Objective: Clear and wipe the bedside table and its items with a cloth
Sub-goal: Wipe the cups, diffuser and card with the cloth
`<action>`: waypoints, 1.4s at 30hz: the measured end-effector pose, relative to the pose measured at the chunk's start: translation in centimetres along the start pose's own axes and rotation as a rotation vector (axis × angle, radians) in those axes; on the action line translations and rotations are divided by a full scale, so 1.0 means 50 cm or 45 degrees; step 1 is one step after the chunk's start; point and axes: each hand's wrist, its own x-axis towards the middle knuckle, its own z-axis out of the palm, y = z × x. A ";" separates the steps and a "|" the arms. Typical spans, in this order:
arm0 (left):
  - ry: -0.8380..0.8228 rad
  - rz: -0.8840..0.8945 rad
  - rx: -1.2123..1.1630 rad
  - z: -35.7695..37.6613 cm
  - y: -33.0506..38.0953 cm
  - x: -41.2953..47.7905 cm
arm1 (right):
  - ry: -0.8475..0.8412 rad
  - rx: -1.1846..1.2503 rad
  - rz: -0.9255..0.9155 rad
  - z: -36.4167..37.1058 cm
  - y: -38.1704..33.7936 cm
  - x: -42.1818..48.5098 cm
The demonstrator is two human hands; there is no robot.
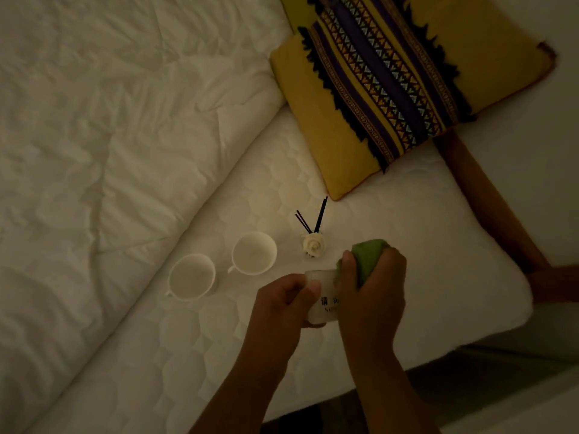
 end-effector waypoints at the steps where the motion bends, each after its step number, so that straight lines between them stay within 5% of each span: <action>1: 0.000 0.007 0.014 0.001 -0.005 0.001 | -0.013 0.003 -0.002 0.001 -0.002 -0.010; 12: -0.028 -0.002 0.177 0.023 -0.043 0.000 | -0.032 -0.008 -0.105 -0.002 0.018 -0.059; 21: -0.004 -0.090 0.095 0.019 -0.069 -0.003 | -0.027 0.070 0.187 -0.013 0.094 0.003; 25: -0.014 -0.098 0.010 0.020 -0.085 0.003 | -0.321 0.510 0.608 -0.034 0.120 0.020; 29: -0.030 -0.071 -0.054 0.034 -0.095 0.014 | -0.597 1.413 1.041 -0.062 0.135 0.021; 32: -0.016 -0.066 -0.161 0.061 -0.101 0.025 | -0.405 1.904 1.235 -0.056 0.136 -0.011; 37: 0.025 0.082 -0.167 0.142 -0.115 0.027 | -0.073 2.273 1.295 -0.037 0.125 -0.037; 42: 0.050 0.172 0.043 0.184 -0.120 0.056 | -0.093 2.247 1.477 -0.028 0.130 -0.046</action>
